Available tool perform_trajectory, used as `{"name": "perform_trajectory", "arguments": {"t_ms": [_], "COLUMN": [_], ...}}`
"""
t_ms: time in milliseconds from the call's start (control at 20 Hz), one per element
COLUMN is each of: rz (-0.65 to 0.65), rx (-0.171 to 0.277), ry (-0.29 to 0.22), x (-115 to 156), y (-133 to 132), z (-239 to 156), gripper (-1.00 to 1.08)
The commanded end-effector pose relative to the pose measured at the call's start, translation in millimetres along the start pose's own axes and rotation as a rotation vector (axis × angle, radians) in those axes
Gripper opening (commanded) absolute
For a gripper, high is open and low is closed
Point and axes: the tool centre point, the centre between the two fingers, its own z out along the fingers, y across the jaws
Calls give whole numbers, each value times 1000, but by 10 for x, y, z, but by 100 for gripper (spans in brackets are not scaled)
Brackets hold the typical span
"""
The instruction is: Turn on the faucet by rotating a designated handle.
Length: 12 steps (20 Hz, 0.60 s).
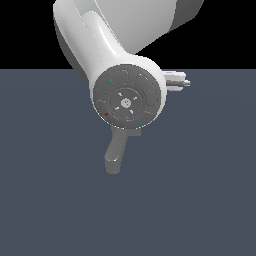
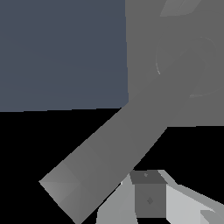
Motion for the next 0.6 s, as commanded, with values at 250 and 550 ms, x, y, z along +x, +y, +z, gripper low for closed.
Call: {"name": "perform_trajectory", "arguments": {"t_ms": [250, 550], "rz": [-31, -44], "rx": [-25, -32], "ry": [11, 11], "x": [119, 202], "y": [-180, -331], "z": [45, 78], "gripper": [-100, -100]}}
